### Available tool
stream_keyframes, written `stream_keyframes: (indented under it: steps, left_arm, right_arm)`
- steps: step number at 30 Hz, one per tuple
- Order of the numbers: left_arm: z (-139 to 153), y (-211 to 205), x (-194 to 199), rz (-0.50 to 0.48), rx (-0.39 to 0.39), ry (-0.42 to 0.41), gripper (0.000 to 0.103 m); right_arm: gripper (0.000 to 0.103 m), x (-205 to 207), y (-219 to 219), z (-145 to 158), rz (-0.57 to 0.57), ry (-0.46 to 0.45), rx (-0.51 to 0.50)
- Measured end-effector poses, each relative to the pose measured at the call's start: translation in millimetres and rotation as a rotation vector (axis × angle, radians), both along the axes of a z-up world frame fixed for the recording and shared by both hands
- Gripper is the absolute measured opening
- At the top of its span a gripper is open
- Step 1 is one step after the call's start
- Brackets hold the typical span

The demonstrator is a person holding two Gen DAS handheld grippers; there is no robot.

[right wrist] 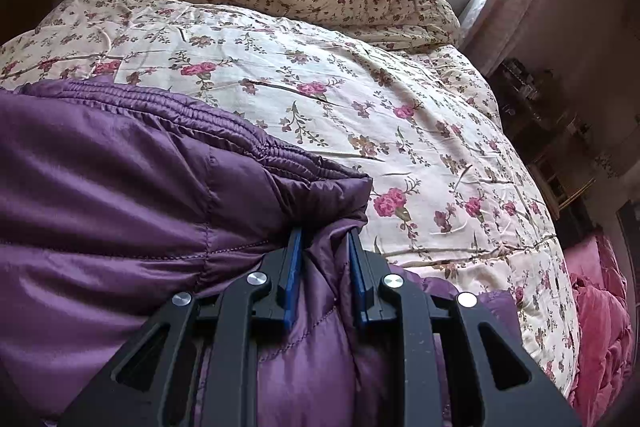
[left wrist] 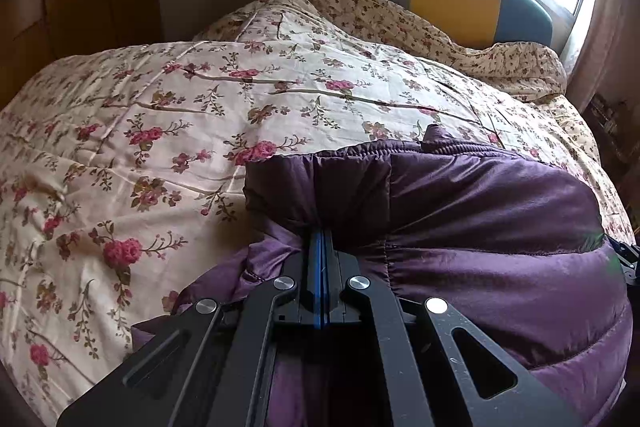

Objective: Fold large clothes

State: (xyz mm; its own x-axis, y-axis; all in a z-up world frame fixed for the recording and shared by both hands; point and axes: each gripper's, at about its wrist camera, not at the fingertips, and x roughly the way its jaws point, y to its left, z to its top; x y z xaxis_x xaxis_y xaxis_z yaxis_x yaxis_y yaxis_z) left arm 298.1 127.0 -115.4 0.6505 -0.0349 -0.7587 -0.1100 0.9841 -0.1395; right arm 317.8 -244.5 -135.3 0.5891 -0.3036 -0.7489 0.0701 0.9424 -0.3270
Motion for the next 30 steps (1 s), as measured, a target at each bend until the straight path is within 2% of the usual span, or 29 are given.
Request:
stream_keyframes:
  steps: [2,7,8,10,12,13,16,20,25,27,30]
  left_arm:
    - [0.7,1.1,0.0,-0.001,-0.009,0.003,0.000]
    - [9.5,5.5,-1.3,0.005,-0.028,0.015,0.003]
    - [12.1,5.4,-2.5,0.007,-0.031,0.014,0.007]
    - [18.8,6.5,-6.8,0.010,-0.043,0.004,0.026]
    - [27.2,6.2,-13.4,0.023,-0.048,-0.019,0.053]
    - [30.3,6.3,-15.6,0.029,-0.047,-0.029,0.055]
    - [43.5,3.9,-25.4,0.023,-0.066,-0.054,0.055]
    - [59.4,-6.1,-43.7,0.005,-0.070,-0.104,0.055]
    - [66.9,-28.6,-61.2,-0.047,-0.084,-0.143,0.055]
    - [62.6,-37.7,-62.1,-0.070,-0.078,-0.136,0.055]
    - [47.9,-45.4,-57.7,-0.084,-0.065,-0.103,0.055]
  right_arm:
    - [0.026,-0.3,-0.6,2.6,-0.013,-0.004,-0.006]
    - [0.067,-5.8,-9.4,18.8,-0.045,-0.030,0.005]
    - [0.069,-7.6,-10.4,22.8,-0.038,-0.036,0.007]
    - [0.078,-12.8,-10.7,31.9,-0.028,-0.052,0.012]
    - [0.085,-19.5,-9.0,42.9,-0.018,-0.080,0.031]
    - [0.088,-21.7,-7.1,47.4,-0.011,-0.090,0.037]
    - [0.092,-32.8,2.8,64.4,0.019,-0.125,0.075]
    - [0.092,-47.9,21.4,81.3,0.074,-0.147,0.196]
    - [0.092,-63.6,60.3,83.0,0.155,-0.150,0.290]
    - [0.092,-67.1,75.2,77.6,0.188,-0.142,0.284]
    - [0.092,-66.8,101.0,59.4,0.228,-0.113,0.220]
